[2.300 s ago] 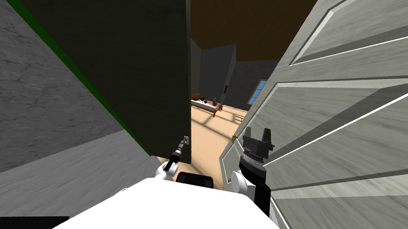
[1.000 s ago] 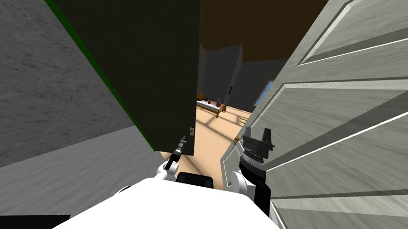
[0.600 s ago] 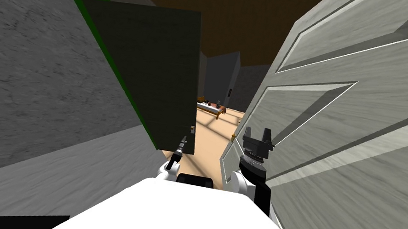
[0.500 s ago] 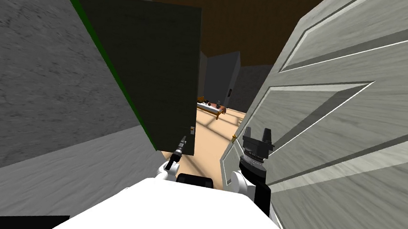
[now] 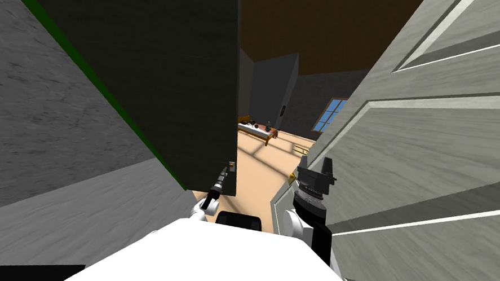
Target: Push the door open
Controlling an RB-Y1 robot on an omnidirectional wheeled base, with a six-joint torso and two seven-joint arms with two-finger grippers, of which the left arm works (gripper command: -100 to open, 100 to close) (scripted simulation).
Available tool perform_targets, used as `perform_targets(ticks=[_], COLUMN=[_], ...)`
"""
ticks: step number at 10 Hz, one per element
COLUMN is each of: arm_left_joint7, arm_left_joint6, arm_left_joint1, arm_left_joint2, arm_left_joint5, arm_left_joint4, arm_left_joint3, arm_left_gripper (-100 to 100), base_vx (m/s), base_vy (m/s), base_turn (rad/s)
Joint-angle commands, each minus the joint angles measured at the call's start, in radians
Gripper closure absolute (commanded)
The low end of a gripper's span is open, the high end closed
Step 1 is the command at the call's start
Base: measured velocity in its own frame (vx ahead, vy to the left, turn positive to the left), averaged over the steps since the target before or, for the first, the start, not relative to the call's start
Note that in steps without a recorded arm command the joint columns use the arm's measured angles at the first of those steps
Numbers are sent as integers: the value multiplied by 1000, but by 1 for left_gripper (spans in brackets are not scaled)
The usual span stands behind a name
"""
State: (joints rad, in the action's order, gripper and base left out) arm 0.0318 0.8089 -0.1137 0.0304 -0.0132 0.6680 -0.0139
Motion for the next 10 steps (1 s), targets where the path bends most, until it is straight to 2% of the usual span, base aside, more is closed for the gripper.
perform_targets(ticks=[1,4,5,6,10], arm_left_joint7=[6,15,15,15,15], arm_left_joint6=[7,20,10,10,10], arm_left_joint1=[3,6,14,14,14], arm_left_joint2=[-10,-51,-43,-43,-43], arm_left_joint5=[0,-1,0,0,0], arm_left_joint4=[0,-4,11,11,11], arm_left_joint3=[2,6,5,5,5], arm_left_gripper=[-100,-100,-100,100,100], base_vx=[233,216,76,-16,-15], base_vy=[12,-7,-15,3,3], base_turn=[-18,-13,20,-16,-3])
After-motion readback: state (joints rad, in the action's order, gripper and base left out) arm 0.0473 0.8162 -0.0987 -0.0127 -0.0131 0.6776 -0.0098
